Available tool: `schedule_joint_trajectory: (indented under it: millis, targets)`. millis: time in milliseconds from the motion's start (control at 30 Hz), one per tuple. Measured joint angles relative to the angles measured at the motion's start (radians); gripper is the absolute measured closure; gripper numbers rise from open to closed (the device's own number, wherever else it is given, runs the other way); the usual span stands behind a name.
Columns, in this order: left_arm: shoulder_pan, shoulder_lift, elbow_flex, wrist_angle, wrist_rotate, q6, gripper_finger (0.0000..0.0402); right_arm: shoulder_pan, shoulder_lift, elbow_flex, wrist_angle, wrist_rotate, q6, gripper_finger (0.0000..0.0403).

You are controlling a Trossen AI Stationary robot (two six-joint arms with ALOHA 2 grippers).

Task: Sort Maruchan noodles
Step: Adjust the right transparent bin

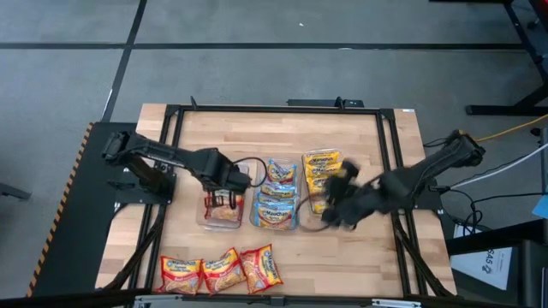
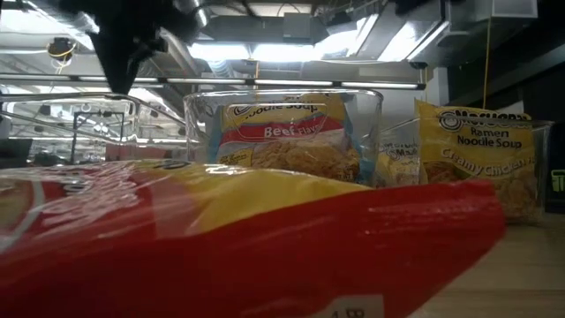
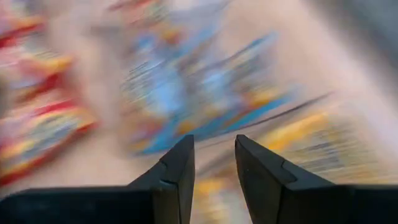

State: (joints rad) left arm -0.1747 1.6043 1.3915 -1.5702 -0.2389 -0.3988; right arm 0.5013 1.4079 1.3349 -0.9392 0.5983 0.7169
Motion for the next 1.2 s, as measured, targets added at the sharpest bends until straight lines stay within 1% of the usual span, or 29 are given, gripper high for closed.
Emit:
schedule_joint_trajectory:
  millis: [67,133,200,233,300,333,433,467,533,600,667,767,833,933,1000,1100,1200]
  targets:
    - [0.014,-0.021,0.002,-0.001,-0.018,0.022,0.0347,-0.025,-0.029,0.096,-0.147,0.15,-0.068,0.0288]
    - [0.03,-0.065,-0.011,0.009,-0.04,0.043,0.0347,-0.054,-0.06,0.172,-0.251,0.299,-0.116,0.0288]
    - [0.05,-0.118,-0.029,0.04,-0.068,0.079,0.0347,-0.089,-0.107,0.206,-0.313,0.399,-0.125,0.0288]
    - [0.065,-0.148,-0.054,0.055,-0.077,0.105,0.0347,-0.113,-0.137,0.207,-0.339,0.422,-0.122,0.0288]
    - [0.099,-0.205,-0.107,0.123,-0.084,0.162,0.0347,-0.165,-0.208,0.181,-0.371,0.431,-0.097,0.0288]
    - [0.121,-0.243,-0.144,0.176,-0.068,0.189,0.0347,-0.195,-0.247,0.153,-0.377,0.425,-0.069,0.0288]
    - [0.213,-0.365,-0.278,0.344,0.037,0.286,0.0347,-0.279,-0.367,0.03,-0.342,0.399,0.017,0.0288]
    - [0.244,-0.398,-0.321,0.417,0.082,0.307,0.0347,-0.301,-0.408,-0.023,-0.32,0.384,0.035,0.0288]
    - [0.302,-0.452,-0.394,0.528,0.152,0.322,0.0347,-0.334,-0.486,-0.13,-0.203,0.339,0.058,0.0288]
    - [0.343,-0.484,-0.446,0.613,0.214,0.295,0.0347,-0.356,-0.557,-0.248,-0.045,0.255,0.041,0.0288]
    - [0.364,-0.493,-0.477,0.671,0.262,0.256,0.0347,-0.374,-0.607,-0.362,0.146,0.155,-0.016,0.0288]
    - [0.365,-0.491,-0.489,0.701,0.28,0.25,0.0347,-0.403,-0.636,-0.51,0.402,-0.023,-0.102,0.0288]
    - [0.36,-0.491,-0.489,0.707,0.274,0.251,0.0347,-0.426,-0.623,-0.575,0.493,-0.146,-0.145,0.0288]
    - [0.357,-0.488,-0.489,0.721,0.248,0.251,0.0347,-0.448,-0.57,-0.631,0.479,-0.349,-0.177,0.0288]
    - [0.358,-0.489,-0.489,0.72,0.234,0.25,0.0347,-0.452,-0.532,-0.644,0.449,-0.447,-0.172,0.0288]
    - [0.358,-0.488,-0.489,0.721,0.205,0.251,0.0347,-0.449,-0.476,-0.647,0.404,-0.511,-0.172,0.0288]
    - [0.358,-0.488,-0.489,0.72,0.196,0.251,0.0347,-0.45,-0.438,-0.646,0.354,-0.495,-0.172,0.0288]
